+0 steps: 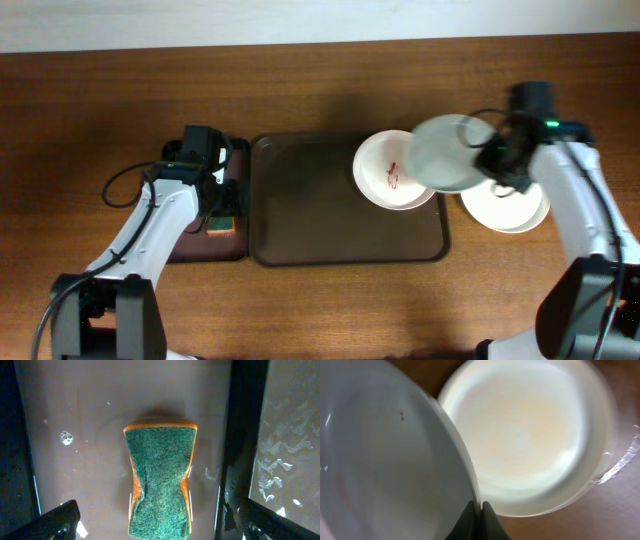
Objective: Clean dirty plates on tray and stack at the side
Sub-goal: 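Carry the cleaned plate with the right gripper onto the side stack, then move the right gripper to the last sauce-smeared plate's rim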
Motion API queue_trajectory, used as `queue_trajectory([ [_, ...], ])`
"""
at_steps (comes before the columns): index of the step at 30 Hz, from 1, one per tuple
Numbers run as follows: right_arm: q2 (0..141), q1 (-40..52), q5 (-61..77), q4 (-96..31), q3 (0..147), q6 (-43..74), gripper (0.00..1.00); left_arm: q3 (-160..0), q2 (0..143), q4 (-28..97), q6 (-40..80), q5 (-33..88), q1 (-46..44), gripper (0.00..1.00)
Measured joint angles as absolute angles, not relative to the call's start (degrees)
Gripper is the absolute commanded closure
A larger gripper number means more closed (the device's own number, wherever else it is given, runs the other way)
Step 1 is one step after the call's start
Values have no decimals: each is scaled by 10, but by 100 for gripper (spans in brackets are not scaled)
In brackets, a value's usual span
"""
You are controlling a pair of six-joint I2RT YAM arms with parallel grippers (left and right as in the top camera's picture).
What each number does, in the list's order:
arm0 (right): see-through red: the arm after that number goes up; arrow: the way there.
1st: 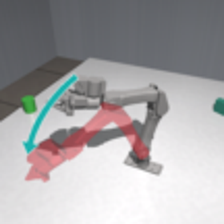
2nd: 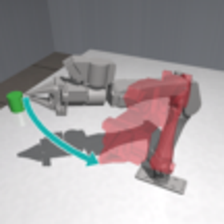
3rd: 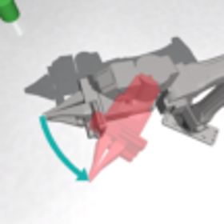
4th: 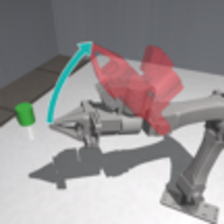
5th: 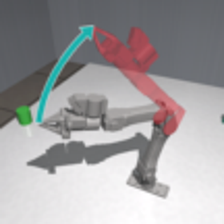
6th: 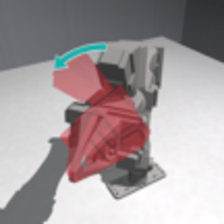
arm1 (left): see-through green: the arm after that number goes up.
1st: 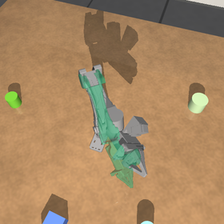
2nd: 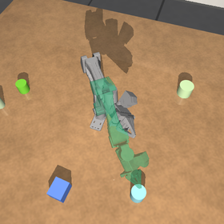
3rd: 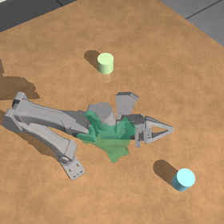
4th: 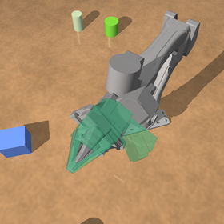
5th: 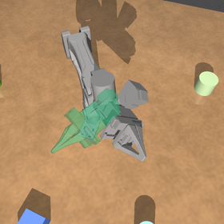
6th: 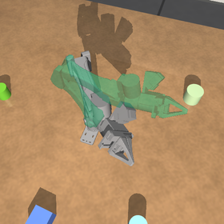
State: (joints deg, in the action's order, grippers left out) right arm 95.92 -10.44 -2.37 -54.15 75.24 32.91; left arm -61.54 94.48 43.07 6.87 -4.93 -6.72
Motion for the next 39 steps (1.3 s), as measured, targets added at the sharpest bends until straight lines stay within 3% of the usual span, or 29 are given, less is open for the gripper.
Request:
queue_trajectory([
  [4,959,-243,-1,-581,752,327,96,-615,945,431,69,-49,-67,0],
  [10,959,-284,2,-602,752,311,96,-615,945,431,69,-49,-67,0],
  [12,963,-284,4,-605,752,310,54,-615,945,431,69,-49,-67,0],
  [15,969,-284,15,-607,752,306,47,-615,945,431,69,-49,-67,0],
  [19,969,-270,130,-609,752,247,46,-615,945,431,69,-49,-67,0],
  [23,969,-156,192,-609,751,203,46,-615,945,431,69,-49,-67,0],
  [31,1010,15,131,-595,751,203,48,-615,945,431,69,-49,-67,0],
  [39,1072,40,109,-550,749,244,55,-615,945,431,69,-49,-67,0],
])
